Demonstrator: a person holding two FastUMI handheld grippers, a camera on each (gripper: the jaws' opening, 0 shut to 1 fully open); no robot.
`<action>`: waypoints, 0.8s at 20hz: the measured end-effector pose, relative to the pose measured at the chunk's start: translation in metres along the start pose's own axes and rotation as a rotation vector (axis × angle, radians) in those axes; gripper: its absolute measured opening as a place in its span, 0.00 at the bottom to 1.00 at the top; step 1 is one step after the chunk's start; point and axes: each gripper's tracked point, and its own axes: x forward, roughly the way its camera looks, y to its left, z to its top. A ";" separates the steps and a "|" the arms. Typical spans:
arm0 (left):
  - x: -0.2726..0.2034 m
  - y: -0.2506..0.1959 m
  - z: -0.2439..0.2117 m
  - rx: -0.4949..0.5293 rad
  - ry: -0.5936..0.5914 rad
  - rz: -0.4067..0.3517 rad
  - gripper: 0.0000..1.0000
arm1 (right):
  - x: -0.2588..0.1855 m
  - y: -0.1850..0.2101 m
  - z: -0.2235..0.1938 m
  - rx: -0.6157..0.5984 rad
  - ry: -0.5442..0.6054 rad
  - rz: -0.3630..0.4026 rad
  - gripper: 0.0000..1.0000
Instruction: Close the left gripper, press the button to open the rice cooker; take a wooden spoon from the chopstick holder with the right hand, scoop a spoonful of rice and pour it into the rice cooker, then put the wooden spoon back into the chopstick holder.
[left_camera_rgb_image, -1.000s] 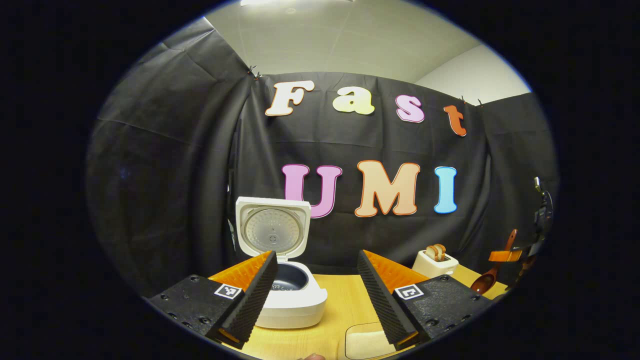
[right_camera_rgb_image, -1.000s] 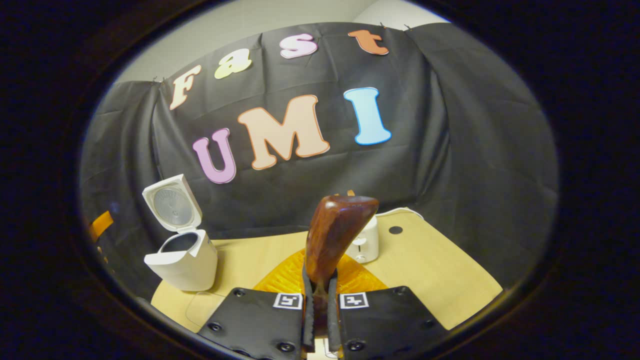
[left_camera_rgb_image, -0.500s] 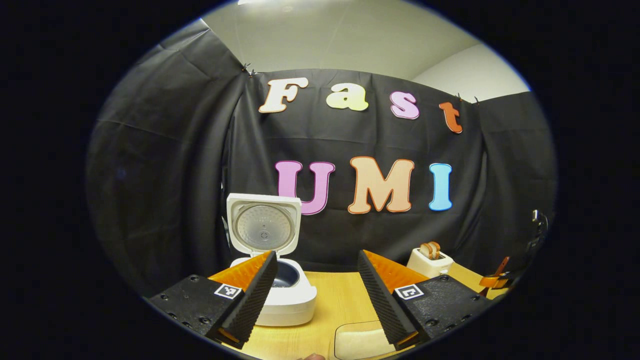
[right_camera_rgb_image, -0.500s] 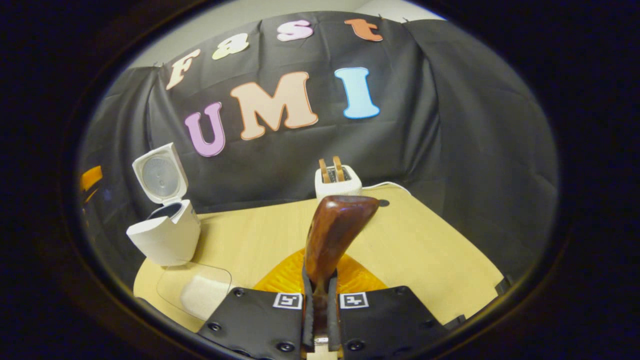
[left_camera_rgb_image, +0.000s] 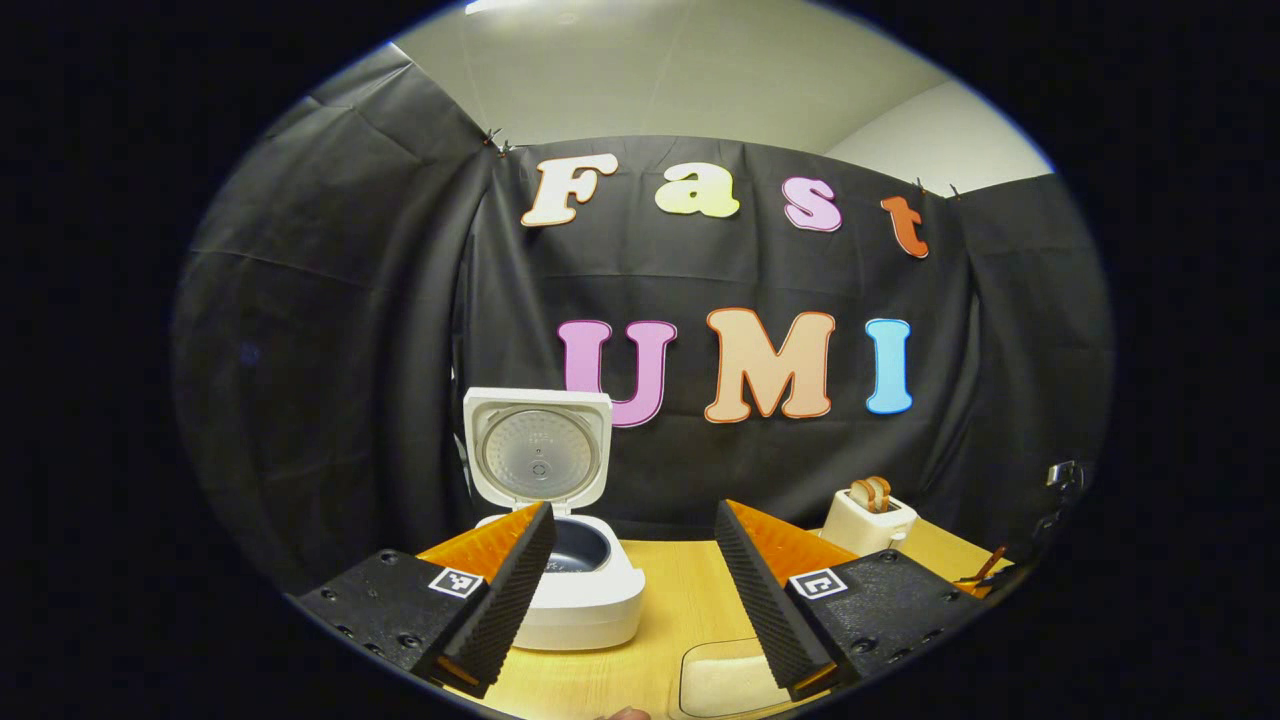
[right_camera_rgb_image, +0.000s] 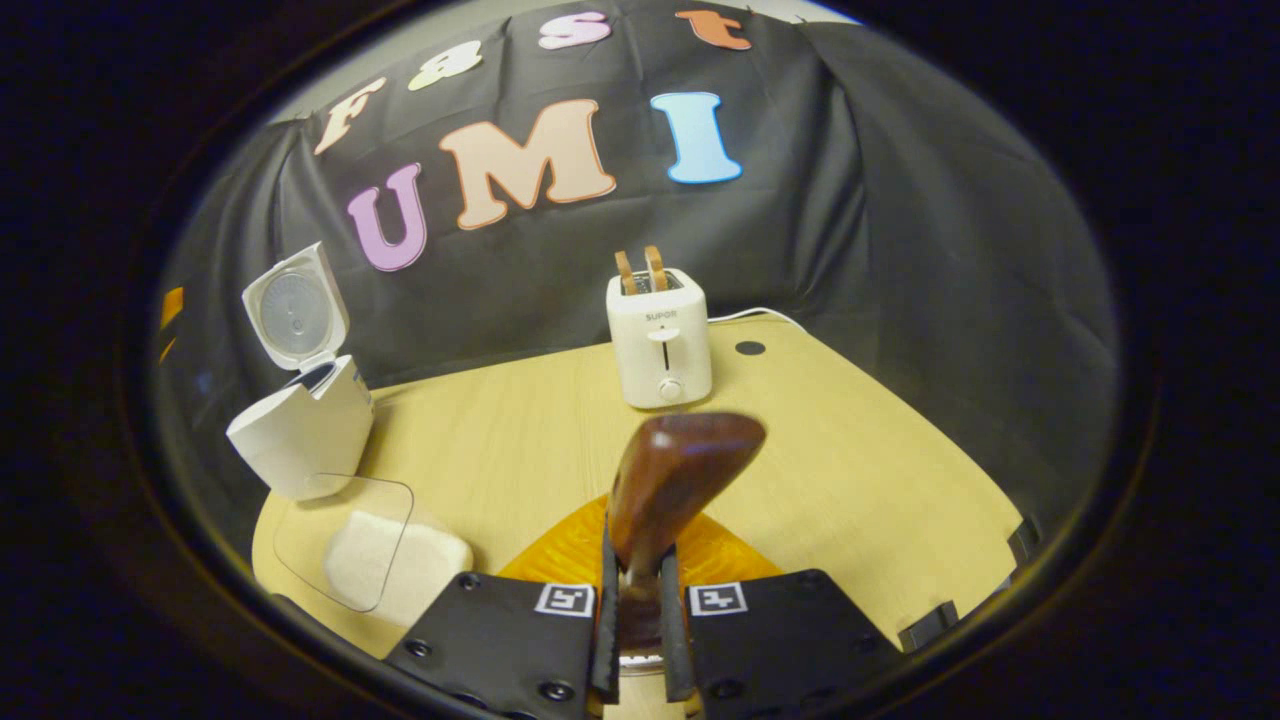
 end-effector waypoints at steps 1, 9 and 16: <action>-0.001 -0.001 0.001 -0.001 -0.001 -0.001 0.95 | -0.006 0.000 0.004 0.001 -0.011 -0.002 0.23; 0.004 -0.004 0.006 -0.017 -0.017 -0.011 0.95 | -0.026 -0.004 0.046 -0.010 -0.088 0.004 0.79; 0.016 0.007 0.008 -0.023 -0.011 0.005 0.95 | -0.061 0.022 0.115 -0.115 -0.266 0.042 0.99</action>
